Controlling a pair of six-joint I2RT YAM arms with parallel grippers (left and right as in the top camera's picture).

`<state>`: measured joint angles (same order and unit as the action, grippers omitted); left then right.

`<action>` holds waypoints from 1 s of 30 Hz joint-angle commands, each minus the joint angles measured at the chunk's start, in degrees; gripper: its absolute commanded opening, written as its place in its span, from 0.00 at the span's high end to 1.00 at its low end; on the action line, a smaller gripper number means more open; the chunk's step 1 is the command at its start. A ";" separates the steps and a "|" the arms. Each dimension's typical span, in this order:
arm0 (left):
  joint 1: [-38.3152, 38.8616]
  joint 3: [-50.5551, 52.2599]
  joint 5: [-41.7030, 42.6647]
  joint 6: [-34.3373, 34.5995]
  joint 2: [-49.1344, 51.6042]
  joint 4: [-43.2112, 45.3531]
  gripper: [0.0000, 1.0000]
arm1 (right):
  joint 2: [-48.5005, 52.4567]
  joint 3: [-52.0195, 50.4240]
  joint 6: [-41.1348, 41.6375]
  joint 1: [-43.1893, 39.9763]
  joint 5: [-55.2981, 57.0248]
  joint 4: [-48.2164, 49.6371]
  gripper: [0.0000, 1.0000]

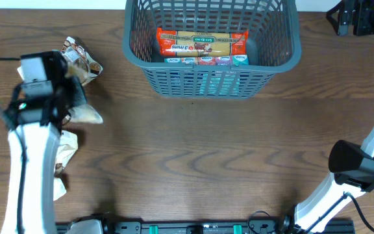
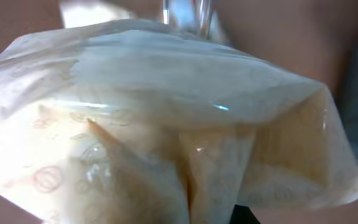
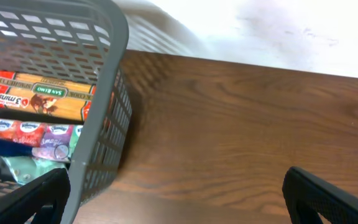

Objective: Pack container
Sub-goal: 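Reach the left gripper to the cream snack pouches and grasp one, then carry the cream pouch with the left gripper and release into basket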

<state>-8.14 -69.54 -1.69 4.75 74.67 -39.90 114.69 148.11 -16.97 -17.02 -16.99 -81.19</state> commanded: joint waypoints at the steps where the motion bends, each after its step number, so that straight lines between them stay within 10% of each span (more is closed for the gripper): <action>1: -0.13 -4.98 1.16 1.77 -3.48 -0.15 0.94 | 0.22 -0.07 -0.48 0.24 -0.39 -0.50 0.01; 19: 19.06 -50.47 11.61 -4.83 19.93 -0.42 0.94 | 0.17 -0.07 -0.92 -0.68 1.05 0.59 0.01; 30: 33.44 -53.37 11.61 -30.25 34.82 1.99 0.95 | 0.17 -0.07 -2.43 -0.70 1.84 0.31 0.01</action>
<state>24.38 -120.90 9.47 -14.31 108.97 -38.33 114.69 148.11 -17.89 -17.19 -15.59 -80.77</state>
